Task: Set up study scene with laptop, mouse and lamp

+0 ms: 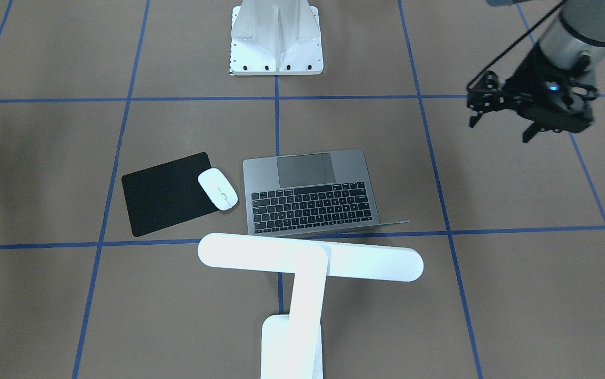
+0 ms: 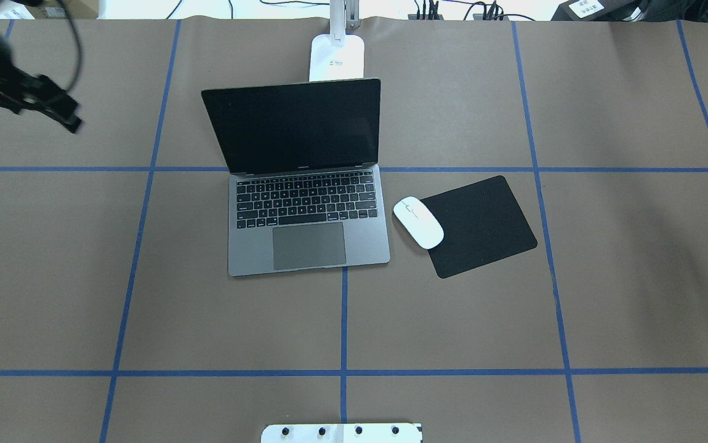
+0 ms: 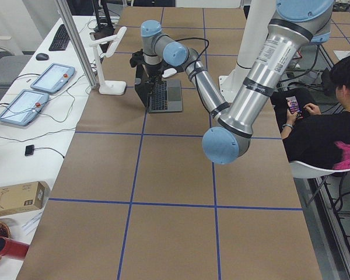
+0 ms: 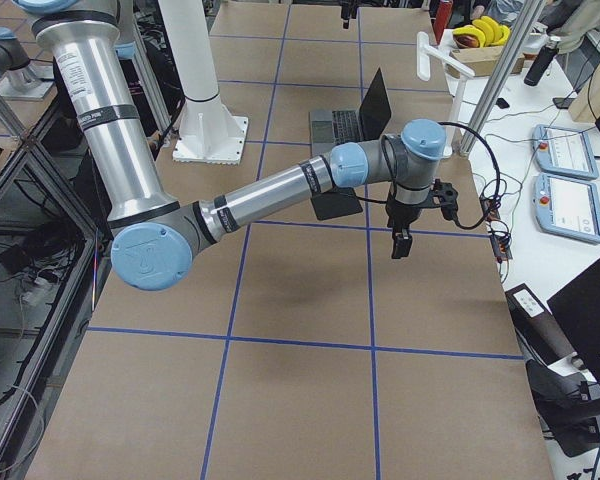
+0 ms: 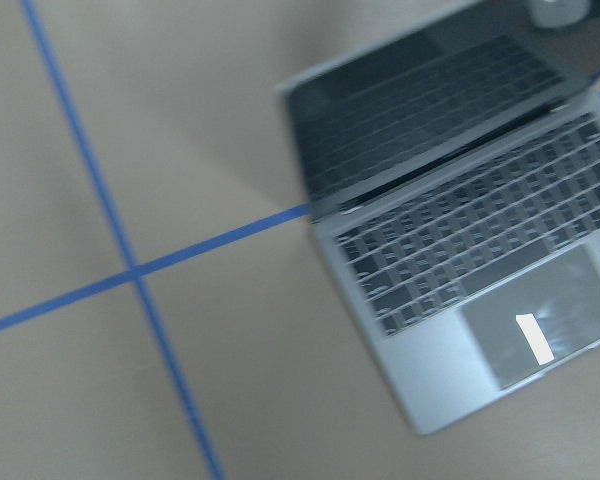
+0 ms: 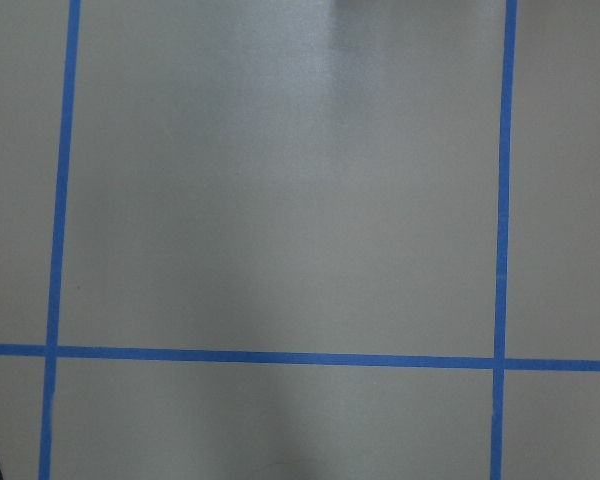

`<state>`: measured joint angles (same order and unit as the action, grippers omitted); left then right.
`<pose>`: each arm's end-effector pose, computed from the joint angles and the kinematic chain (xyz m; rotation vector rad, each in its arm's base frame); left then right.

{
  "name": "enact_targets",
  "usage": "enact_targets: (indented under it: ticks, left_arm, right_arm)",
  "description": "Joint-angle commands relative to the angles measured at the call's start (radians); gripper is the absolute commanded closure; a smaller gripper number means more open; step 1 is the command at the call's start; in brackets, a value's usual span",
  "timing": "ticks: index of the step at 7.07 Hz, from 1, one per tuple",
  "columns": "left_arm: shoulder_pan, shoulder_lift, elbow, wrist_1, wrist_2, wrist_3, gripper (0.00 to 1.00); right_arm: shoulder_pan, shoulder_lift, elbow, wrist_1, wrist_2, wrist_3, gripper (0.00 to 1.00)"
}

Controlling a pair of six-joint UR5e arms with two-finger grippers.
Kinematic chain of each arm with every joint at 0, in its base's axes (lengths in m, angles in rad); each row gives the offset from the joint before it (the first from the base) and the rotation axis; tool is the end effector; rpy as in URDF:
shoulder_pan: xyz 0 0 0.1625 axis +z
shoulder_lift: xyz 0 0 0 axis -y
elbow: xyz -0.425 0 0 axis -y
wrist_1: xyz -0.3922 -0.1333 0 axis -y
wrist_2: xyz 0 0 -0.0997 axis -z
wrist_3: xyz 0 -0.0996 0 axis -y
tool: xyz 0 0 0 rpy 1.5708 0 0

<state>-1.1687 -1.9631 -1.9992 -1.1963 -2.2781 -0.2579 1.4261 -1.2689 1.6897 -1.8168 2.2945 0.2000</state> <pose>0.1531 -0.5352 0.2935 0.1795 0.7985 0.2938 -0.0192 -0.5990 0.4642 0.0408 -0.7397 -0.0105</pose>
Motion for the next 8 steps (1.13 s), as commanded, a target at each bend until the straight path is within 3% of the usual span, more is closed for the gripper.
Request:
enact_targets:
  ticks: [1,3,4,6,8]
  left_arm:
    - [-0.212,0.078,0.186,-0.011,-0.032,0.278,0.00]
    - [-0.337,0.079,0.378,-0.020,-0.076,0.495,0.00]
    - [-0.359,0.122,0.431,-0.063,-0.077,0.526,0.00]
    - [-0.382,0.219,0.532,-0.270,-0.078,0.522,0.00]
    - [-0.387,0.245,0.594,-0.284,-0.078,0.529,0.00]
  right_arm:
    - [0.001,-0.027,0.007,0.001,0.005,-0.004,0.01]
    - [0.001,-0.043,0.004,0.001,0.008,-0.008,0.01]
    - [0.002,-0.062,0.002,0.002,0.008,-0.013,0.01]
    - [0.052,-0.122,-0.022,0.001,0.002,-0.162,0.01]
    - [0.079,-0.153,-0.036,0.001,0.003,-0.163,0.01]
